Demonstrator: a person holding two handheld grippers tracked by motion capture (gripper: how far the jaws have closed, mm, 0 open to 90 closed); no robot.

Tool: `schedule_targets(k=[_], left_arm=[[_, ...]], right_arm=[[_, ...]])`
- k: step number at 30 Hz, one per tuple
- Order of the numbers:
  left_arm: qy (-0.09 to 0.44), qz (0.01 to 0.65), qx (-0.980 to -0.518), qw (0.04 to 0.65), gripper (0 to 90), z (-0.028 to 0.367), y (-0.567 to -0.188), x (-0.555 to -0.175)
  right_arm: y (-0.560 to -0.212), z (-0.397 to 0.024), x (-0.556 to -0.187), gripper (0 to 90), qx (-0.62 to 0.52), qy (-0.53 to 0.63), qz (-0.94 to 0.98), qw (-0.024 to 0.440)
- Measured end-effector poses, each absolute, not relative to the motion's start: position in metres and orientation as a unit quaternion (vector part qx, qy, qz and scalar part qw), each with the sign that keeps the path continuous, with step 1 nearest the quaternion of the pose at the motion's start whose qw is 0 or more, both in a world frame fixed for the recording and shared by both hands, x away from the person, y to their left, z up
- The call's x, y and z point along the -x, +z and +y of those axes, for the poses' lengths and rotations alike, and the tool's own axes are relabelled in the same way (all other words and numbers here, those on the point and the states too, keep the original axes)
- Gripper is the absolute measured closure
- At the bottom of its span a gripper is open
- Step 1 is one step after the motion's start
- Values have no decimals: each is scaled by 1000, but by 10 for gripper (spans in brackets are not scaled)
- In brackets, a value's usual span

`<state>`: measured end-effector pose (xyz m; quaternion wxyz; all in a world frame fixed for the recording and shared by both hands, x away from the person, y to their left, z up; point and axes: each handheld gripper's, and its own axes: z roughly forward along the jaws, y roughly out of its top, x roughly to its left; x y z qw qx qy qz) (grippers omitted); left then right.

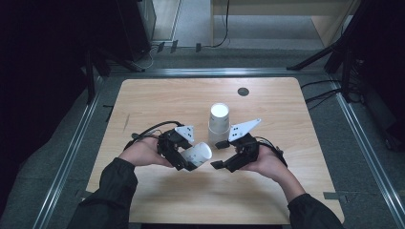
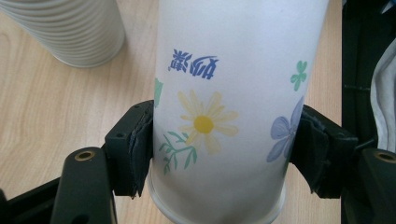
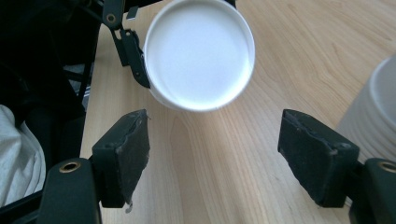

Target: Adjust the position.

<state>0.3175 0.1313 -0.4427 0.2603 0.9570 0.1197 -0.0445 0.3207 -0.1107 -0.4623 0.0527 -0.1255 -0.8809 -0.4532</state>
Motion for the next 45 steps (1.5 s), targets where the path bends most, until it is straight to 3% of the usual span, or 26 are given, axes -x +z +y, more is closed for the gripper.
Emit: schedule_targets(k=[16, 25, 30, 32, 34, 45], left_arm=[[-61, 97, -964, 241, 287, 110, -450, -312], [-59, 91, -966, 237, 284, 110, -451, -311], [-62, 102, -960, 254, 253, 112, -454, -315], [-60, 105, -957, 265, 181, 114, -454, -316], [-61, 109, -953, 277, 163, 116, -453, -316], [-59, 134, -935, 322, 130, 134, -453, -319]], right_arm=[[-466, -94, -316, 268, 103, -455, -881, 72], [-467, -90, -315, 343, 92, -449, -885, 85], [-467, -91, -316, 347, 96, -446, -886, 83], [-464, -94, -316, 347, 96, -451, -884, 80], [-462, -96, -317, 347, 98, -456, -881, 77], [-457, -112, -322, 346, 110, -472, -872, 75]])
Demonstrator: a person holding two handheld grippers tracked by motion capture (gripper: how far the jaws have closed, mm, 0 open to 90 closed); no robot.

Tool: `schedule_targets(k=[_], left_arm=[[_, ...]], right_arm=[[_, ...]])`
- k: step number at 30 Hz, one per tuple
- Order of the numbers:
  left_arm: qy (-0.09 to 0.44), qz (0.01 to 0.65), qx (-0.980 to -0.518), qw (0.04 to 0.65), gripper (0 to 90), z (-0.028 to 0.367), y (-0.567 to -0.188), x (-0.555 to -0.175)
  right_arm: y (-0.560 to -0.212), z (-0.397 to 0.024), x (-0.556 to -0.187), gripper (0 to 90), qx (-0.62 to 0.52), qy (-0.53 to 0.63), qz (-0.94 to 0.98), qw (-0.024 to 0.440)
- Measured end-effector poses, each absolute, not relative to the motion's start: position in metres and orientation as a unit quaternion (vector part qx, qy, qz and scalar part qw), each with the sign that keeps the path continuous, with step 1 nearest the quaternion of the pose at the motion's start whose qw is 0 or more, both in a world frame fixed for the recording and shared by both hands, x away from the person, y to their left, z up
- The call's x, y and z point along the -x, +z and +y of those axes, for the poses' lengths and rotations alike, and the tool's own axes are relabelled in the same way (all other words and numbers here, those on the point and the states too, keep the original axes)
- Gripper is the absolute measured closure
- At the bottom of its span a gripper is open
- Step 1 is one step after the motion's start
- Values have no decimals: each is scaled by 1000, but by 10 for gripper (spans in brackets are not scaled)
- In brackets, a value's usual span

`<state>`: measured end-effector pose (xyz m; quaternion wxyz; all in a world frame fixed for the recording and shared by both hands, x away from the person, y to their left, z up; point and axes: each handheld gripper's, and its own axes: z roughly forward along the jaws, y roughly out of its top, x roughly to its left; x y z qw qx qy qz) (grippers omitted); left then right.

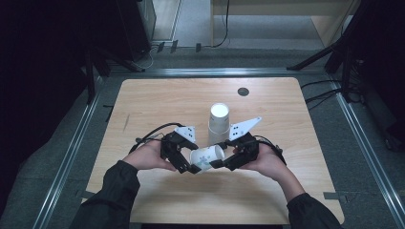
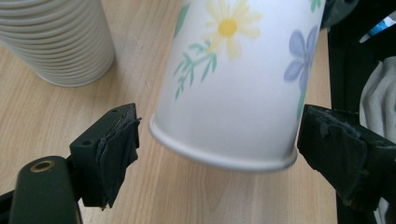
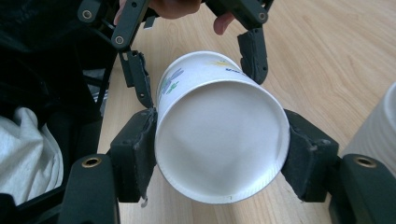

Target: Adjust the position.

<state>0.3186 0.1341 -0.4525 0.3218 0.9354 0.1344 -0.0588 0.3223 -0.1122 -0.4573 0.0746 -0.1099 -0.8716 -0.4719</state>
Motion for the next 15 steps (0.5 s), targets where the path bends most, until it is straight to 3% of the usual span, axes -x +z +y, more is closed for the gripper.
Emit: schedule_targets(k=[15], left_arm=[[-70, 172, -900, 394, 129, 161, -461, -317]], right_arm=[[-446, -127, -322, 346, 116, -493, -860, 66]])
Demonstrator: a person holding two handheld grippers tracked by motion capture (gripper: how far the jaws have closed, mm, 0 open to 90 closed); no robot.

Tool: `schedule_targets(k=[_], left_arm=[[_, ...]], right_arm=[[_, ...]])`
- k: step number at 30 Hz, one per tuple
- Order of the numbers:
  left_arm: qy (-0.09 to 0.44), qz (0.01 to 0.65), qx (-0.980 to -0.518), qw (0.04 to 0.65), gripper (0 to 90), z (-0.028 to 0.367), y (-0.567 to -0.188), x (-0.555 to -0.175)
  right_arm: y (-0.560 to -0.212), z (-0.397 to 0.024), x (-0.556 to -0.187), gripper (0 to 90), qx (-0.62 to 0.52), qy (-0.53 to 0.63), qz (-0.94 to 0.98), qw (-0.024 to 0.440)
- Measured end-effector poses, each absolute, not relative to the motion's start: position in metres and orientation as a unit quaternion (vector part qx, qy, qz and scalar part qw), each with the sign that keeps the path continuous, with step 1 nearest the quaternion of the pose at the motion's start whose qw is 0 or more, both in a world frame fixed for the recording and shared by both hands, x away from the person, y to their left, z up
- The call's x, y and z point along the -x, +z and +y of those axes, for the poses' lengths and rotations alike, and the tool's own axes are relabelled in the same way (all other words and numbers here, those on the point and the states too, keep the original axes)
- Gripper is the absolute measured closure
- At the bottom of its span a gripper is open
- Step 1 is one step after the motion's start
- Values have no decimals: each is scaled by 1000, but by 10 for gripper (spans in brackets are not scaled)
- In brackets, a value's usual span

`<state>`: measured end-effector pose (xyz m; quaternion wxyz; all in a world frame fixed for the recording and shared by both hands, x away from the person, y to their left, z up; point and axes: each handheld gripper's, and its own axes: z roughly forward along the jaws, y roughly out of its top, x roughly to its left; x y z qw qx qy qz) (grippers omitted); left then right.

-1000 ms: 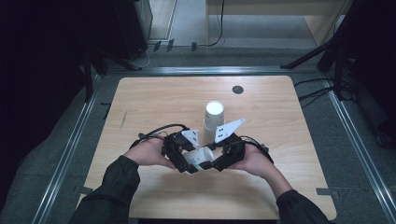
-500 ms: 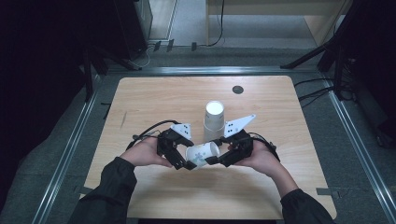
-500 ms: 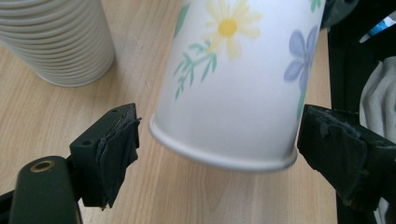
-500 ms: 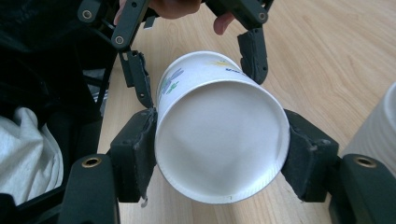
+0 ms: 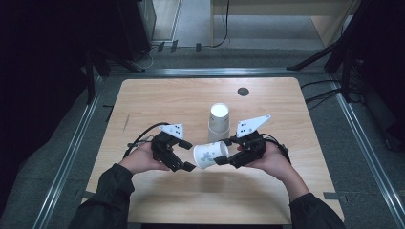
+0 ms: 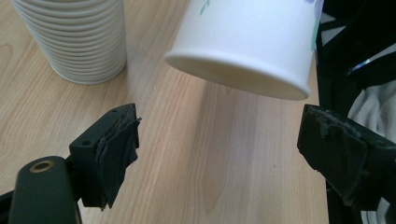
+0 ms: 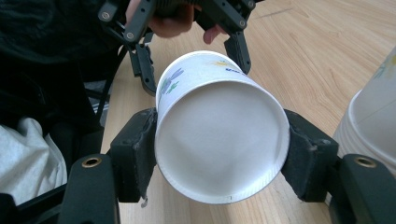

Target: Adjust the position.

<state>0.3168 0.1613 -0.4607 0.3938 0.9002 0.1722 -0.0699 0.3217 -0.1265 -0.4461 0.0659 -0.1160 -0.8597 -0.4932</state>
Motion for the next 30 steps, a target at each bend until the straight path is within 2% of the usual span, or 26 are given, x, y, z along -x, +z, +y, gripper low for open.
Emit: schedule_targets(k=[9, 11, 20, 30], left_arm=[[-69, 170, -893, 412, 127, 147, -468, -310], [-84, 168, -883, 430, 127, 145, -469, -309], [-90, 148, -870, 462, 133, 140, -467, -307], [-87, 134, -868, 470, 194, 140, -467, -306]], right_arm=[[-442, -129, -322, 347, 113, -505, -853, 67], [-441, -128, -320, 347, 108, -505, -854, 69], [-440, -124, -318, 347, 100, -511, -850, 77], [-442, -118, -317, 348, 94, -508, -851, 94]])
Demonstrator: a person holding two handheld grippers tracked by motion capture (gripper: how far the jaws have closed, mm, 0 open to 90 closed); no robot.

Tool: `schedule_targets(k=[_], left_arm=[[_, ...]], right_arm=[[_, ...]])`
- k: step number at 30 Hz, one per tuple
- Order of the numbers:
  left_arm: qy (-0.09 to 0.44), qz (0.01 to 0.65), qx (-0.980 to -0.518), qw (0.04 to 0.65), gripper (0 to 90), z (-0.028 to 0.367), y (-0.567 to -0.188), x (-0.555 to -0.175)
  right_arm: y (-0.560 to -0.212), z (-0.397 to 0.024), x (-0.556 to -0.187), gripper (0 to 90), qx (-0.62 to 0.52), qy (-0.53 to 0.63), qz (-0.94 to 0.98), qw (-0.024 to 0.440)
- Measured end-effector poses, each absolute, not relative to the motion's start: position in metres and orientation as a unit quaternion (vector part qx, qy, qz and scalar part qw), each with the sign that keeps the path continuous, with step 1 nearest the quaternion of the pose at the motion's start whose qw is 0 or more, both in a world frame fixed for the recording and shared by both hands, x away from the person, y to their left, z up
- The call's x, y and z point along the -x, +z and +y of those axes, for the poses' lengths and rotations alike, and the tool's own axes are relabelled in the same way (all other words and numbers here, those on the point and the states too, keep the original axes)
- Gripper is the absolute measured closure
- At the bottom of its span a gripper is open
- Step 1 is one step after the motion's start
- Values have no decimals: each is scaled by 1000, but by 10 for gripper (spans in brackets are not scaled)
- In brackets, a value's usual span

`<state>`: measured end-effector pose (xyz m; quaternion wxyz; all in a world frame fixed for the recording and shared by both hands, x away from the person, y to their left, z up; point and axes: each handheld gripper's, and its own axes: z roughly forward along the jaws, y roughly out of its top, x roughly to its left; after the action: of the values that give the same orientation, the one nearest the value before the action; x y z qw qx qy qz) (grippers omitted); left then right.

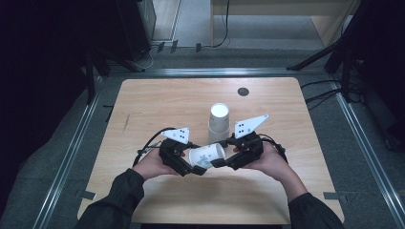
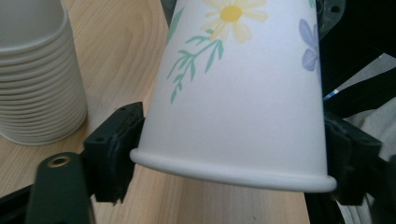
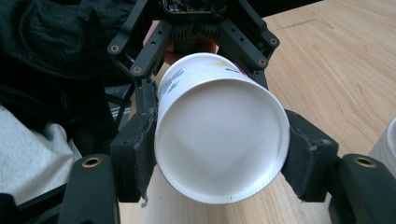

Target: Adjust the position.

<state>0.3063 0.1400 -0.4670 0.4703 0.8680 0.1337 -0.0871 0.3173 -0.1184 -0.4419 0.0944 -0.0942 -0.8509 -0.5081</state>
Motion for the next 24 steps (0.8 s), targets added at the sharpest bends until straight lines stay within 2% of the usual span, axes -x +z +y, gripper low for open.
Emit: schedule_targets(k=[12, 17, 24], left_arm=[[-80, 134, -875, 458, 238, 141, -468, -306], [-81, 135, -873, 462, 238, 144, -466, -306], [-84, 143, -876, 453, 238, 151, -457, -308]], right_arm=[[-444, -116, -317, 348, 94, -499, -857, 90], [-445, -115, -316, 254, 96, -492, -860, 91], [-447, -118, -318, 248, 99, -485, -865, 84]])
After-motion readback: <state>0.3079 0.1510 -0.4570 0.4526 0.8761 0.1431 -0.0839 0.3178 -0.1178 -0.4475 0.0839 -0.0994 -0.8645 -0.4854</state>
